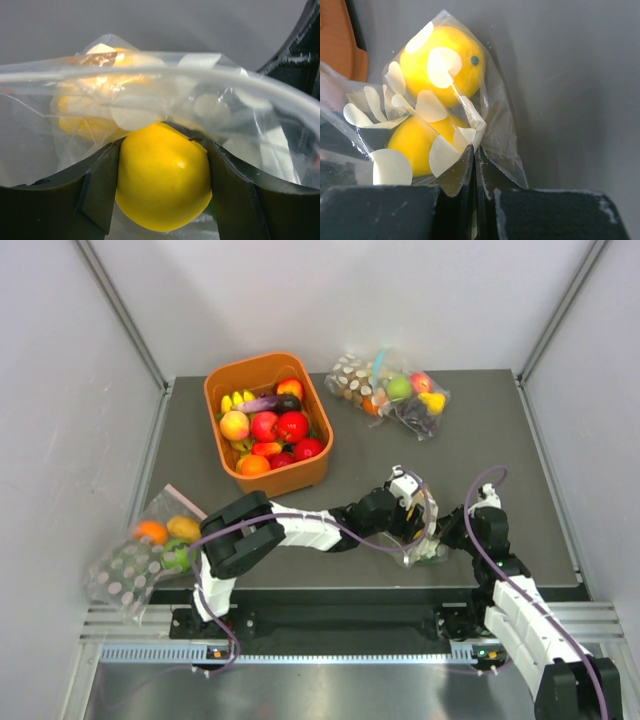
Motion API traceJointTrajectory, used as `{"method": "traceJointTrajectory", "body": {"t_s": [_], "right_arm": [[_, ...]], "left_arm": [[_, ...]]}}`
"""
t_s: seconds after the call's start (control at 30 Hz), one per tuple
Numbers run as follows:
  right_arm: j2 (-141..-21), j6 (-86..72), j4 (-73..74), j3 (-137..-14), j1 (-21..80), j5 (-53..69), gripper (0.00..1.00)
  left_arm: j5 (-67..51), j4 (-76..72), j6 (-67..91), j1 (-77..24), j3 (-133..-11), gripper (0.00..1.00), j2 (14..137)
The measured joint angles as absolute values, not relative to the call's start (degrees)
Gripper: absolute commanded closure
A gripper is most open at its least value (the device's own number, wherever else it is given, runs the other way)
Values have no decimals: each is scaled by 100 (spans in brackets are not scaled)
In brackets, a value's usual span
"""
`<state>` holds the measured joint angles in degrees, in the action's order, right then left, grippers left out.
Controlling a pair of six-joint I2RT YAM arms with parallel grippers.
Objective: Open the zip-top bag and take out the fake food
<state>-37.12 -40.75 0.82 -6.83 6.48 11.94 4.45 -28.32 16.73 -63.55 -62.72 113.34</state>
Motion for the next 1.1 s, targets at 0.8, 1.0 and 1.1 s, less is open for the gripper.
{"method": "traceJointTrajectory", "body": {"t_s": [0.8, 1.0, 1.1], "right_arm": [[-3411, -4121, 200, -637, 580, 1332, 100], [-3354, -4156, 257, -637, 580, 1350, 100], [-3275, -4167, 305, -637, 580, 1380, 100]], "left_arm": [[427, -1640, 1636, -6355, -5743, 84, 9325], [703, -1372, 1610, -6353, -5741, 84, 8844], [788, -1452, 1557, -6342, -5752, 84, 8641]]}}
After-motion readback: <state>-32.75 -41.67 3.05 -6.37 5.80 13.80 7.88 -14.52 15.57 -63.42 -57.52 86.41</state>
